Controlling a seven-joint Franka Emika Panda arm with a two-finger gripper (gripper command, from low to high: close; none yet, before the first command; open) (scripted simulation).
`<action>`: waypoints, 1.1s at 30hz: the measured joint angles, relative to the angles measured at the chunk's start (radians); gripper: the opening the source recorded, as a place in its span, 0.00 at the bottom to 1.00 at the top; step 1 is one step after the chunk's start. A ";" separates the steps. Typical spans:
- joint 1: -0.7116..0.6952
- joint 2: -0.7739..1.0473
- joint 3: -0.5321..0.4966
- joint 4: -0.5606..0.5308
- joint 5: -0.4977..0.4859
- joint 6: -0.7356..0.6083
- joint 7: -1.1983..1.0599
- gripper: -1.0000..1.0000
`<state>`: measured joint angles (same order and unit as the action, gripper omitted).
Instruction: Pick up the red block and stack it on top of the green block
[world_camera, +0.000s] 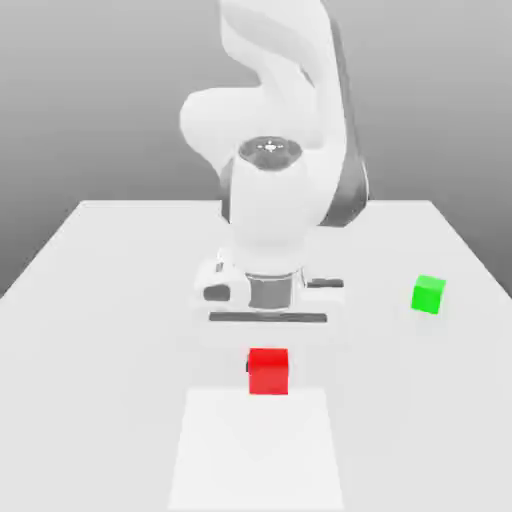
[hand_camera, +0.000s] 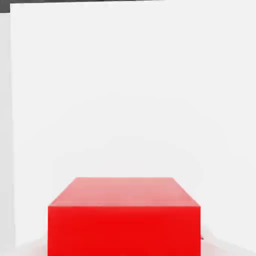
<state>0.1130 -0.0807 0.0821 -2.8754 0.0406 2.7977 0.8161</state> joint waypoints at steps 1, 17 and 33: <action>0.032 -0.013 0.021 -0.002 0.015 -0.009 -0.013 0.00; 0.659 -0.181 0.387 -0.042 0.247 -0.124 -0.213 0.00; 0.759 -0.114 0.523 -0.049 0.197 -0.034 -0.193 0.00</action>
<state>0.8716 -0.1945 0.6052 -2.9248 0.2371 2.7640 0.6228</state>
